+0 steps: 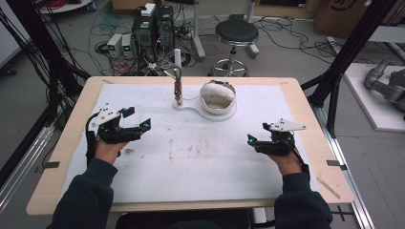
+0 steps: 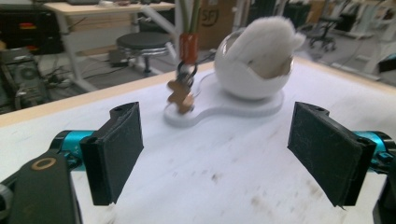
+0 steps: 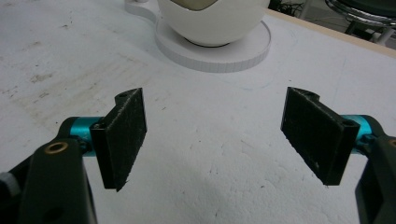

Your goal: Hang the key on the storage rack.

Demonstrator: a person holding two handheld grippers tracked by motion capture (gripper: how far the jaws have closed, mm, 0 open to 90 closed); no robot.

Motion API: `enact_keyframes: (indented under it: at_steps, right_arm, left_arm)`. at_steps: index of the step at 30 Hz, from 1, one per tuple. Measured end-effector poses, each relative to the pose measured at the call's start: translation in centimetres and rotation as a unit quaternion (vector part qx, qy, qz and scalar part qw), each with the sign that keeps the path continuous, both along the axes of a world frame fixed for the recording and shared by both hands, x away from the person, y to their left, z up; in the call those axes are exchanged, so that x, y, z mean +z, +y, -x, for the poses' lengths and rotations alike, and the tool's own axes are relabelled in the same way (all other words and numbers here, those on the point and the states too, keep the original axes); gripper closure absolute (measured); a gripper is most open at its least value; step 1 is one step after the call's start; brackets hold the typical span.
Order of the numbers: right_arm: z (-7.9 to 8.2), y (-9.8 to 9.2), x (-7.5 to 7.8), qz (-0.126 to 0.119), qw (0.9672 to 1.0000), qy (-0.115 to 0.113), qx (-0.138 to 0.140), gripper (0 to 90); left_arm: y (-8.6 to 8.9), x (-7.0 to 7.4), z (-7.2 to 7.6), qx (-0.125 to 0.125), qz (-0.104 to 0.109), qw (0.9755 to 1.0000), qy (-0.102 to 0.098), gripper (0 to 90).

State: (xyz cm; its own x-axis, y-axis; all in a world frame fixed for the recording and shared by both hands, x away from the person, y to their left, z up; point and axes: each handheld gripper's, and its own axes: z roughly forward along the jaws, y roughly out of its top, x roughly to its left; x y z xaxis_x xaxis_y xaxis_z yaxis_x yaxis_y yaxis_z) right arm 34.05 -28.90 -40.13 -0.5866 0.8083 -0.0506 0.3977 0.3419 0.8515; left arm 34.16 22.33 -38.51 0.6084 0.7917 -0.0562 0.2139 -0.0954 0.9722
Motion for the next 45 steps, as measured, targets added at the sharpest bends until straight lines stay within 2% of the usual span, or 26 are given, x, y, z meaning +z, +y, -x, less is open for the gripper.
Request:
enact_keyframes:
  at_steps: [4, 7, 10, 12, 20, 26, 45]
  right_arm:
    - [0.1, -0.1, -0.1, -0.002, 1.0, 0.0, 0.002, 22.6]
    - [0.2, -0.2, -0.2, -0.003, 1.0, 0.001, 0.003, 22.5]
    - [0.2, -0.3, -0.3, -0.002, 1.0, 0.003, 0.003, 22.5]
    - [0.2, -0.4, -0.3, -0.001, 1.0, 0.002, 0.002, 22.6]
    - [0.5, -0.6, -0.4, -0.001, 1.0, -0.002, -0.001, 22.6]
    - [0.8, -0.5, -0.3, -0.002, 1.0, -0.005, -0.007, 22.6]
    - [0.7, -0.7, -0.3, -0.007, 0.9999, -0.006, -0.01, 22.6]
  left_arm:
    - [0.9, -1.2, 0.9, 0.014, 0.011, 0.9998, -0.004, 18.0]
    - [1.1, -1.9, 1.1, 0.016, 0.021, 0.9996, 0.004, 17.9]
    - [1.1, -1.9, 1.2, 0.02, 0.026, 0.9994, 0.008, 17.8]
    - [1.0, -2.0, 1.3, 0.03, 0.02, 0.9993, 0.006, 17.7]
    - [1.0, -1.9, 1.7, 0.038, 0.013, 0.9992, 0.001, 17.7]
    - [1.4, -2.2, 1.9, 0.045, 0.015, 0.9988, 0.012, 17.8]
    - [1.7, -2.5, 1.8, 0.051, 0.016, 0.9985, 0.014, 17.8]
